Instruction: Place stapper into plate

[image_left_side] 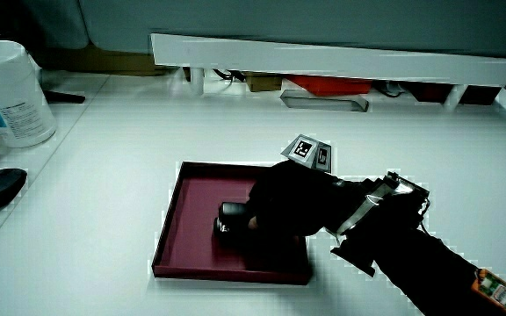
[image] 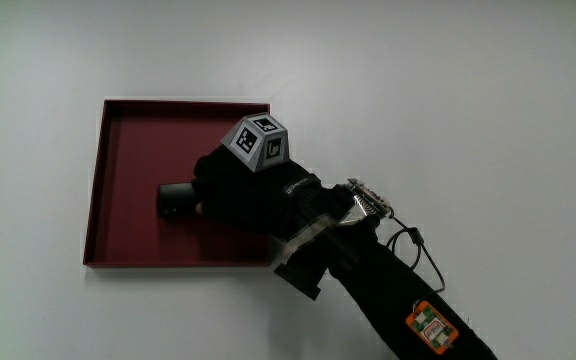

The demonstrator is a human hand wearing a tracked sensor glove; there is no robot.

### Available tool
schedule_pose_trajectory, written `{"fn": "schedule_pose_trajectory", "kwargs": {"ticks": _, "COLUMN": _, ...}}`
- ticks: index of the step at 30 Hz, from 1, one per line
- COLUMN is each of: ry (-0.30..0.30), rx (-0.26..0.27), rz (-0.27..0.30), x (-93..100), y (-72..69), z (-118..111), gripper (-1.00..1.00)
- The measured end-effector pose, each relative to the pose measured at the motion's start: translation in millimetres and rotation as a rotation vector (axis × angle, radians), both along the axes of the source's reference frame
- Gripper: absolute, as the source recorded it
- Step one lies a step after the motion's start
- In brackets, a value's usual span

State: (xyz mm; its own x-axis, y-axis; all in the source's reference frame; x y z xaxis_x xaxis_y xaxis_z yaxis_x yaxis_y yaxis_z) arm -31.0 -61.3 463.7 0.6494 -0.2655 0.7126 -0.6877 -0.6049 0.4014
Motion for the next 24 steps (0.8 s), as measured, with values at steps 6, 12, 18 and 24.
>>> {"fn": "schedule_pose_trajectory", "kwargs": {"ticks": 6, "ry": 0.005, "rx": -0.014, "rz": -0.011, "x": -1.4, "y": 2.8, "z": 12.3, "gripper": 0.00}}
{"fn": "schedule_pose_trajectory", "kwargs": {"ticks": 12, "ry": -0.002, "rx": -0.017, "rz": -0.009, "x": -0.3, "y": 4.6, "z": 12.4, "gripper": 0.00}}
{"fn": "schedule_pose_trajectory", "kwargs": {"ticks": 18, "ry": 0.005, "rx": -0.026, "rz": -0.012, "x": 3.2, "y": 5.8, "z": 12.1, "gripper": -0.33}}
{"fn": "schedule_pose_trajectory", "kwargs": {"ticks": 24, "ry": 0.037, "rx": -0.068, "rz": -0.072, "x": 19.9, "y": 6.0, "z": -10.1, "gripper": -0.73}}
